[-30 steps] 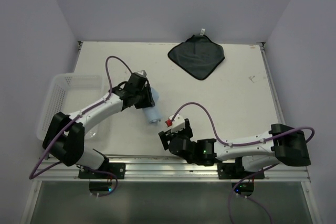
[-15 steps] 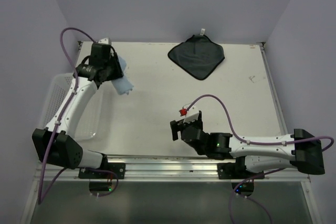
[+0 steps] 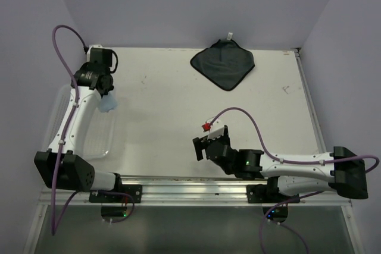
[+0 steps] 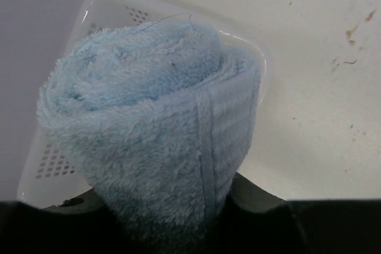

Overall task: Roll the towels
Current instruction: Place the rolled towel into the container

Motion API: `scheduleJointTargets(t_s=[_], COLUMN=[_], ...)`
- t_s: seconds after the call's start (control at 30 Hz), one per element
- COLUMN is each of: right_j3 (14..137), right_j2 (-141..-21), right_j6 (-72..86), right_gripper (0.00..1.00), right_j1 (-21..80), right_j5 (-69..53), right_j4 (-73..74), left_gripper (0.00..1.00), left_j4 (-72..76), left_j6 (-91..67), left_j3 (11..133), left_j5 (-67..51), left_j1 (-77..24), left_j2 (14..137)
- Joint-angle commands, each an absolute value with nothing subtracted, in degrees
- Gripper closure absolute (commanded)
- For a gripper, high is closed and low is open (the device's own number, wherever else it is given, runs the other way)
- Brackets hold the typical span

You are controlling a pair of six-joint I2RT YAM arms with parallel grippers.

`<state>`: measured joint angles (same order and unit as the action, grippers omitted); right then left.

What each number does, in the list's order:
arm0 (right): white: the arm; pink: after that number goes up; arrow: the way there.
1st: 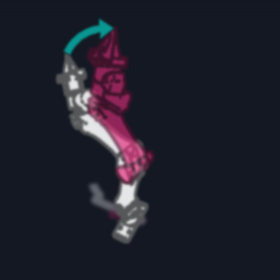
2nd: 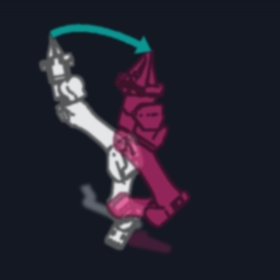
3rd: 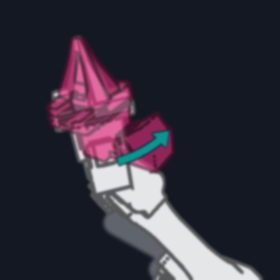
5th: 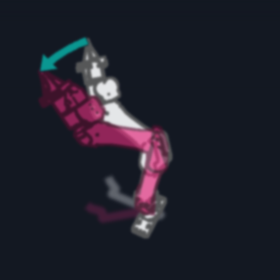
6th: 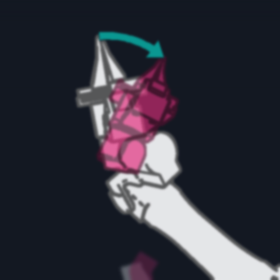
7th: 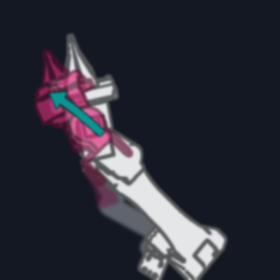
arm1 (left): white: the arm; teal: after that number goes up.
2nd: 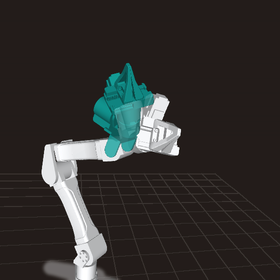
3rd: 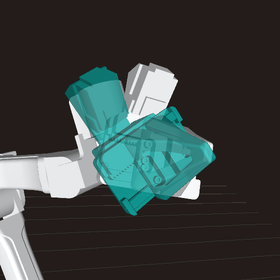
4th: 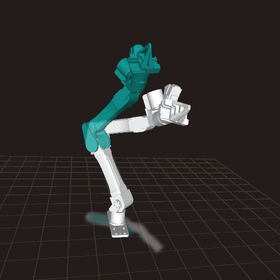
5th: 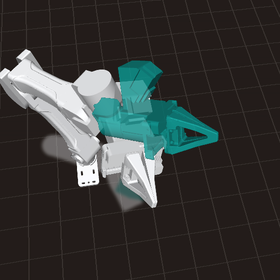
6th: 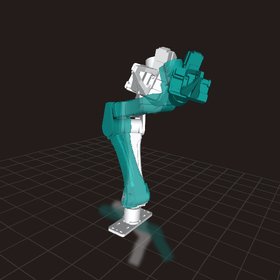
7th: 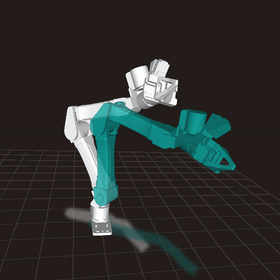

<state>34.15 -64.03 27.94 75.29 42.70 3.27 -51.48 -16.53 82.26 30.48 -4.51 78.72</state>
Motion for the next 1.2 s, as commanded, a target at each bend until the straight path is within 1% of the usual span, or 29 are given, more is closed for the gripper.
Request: scheduleJointTargets(t_s=[0.0, 0.1, 0.13, 0.23, 0.43, 0.57, 0.63, 0.83, 0.93, 1.03, 1.1, 1.13, 1.17], right_j3=[34.54, 34.10, 33.93, 33.66, 33.31, 33.40, 33.66, 35.07, 35.16, 35.33, 35.07, 34.89, 34.89], right_j2=[-62.49, -62.05, -61.79, -61.61, -61.61, -62.49, -62.93, -63.72, -64.16, -64.51, -64.34, -64.25, -64.42], right_j6=[27.16, 27.33, 27.42, 26.99, 26.54, 26.46, 26.11, 24.61, 24.43, 24.52, 24.61, 24.52, 24.61], right_gripper=[0.15, 0.15, 0.15, 0.15, 0.15, 0.15, 0.15, 0.15, 0.15, 0.15, 0.15, 0.15, 0.15], right_j1=[74.80, 74.62, 74.53, 74.18, 73.48, 72.86, 72.60, 71.90, 71.28, 70.75, 70.49, 70.49, 70.23], right_j5=[41.84, 41.49, 41.31, 40.96, 40.43, 39.73, 39.29, 39.02, 38.59, 38.15, 38.23, 38.23, 38.23], right_j4=[3.52, 3.43, 3.51, 3.52, 3.25, 2.81, 2.81, 3.16, 2.81, 3.16, 3.16, 3.25, 3.25], left_gripper=[0.86, 0.89, 0.89, 0.90, 0.90, 0.90, 0.90, 0.89, 0.85, 0.85, 0.84, 0.81, 0.80], left_j4=[-50.55, -48.35, -47.82, -46.23, -47.55, -46.33, -45.53, -41.66, -39.73, -37.89, -36.13, -34.47, -33.84], left_j6=[-14.94, -15.21, -15.21, -14.85, -14.76, -15.03, -15.29, -14.68, -14.68, -14.94, -15.20, -14.86, -14.85], left_j3=[79.55, 77.26, 76.47, 76.03, 79.54, 77.61, 77.08, 74.36, 73.39, 72.43, 71.37, 70.93, 70.49], left_j5=[35.95, 35.16, 34.63, 35.07, 34.90, 34.02, 31.39, 27.17, 24.62, 23.39, 22.59, 21.89, 21.54], left_j1=[-3.17, 0.00, 2.26, 4.56, 7.99, 9.49, 10.37, 12.92, 13.27, 13.62, 14.06, 14.15, 14.15], left_j2=[80.50, 82.17, 82.61, 84.19, 90.34, 93.42, 94.04, 95.88, 96.85, 97.82, 98.09, 98.17, 98.17])
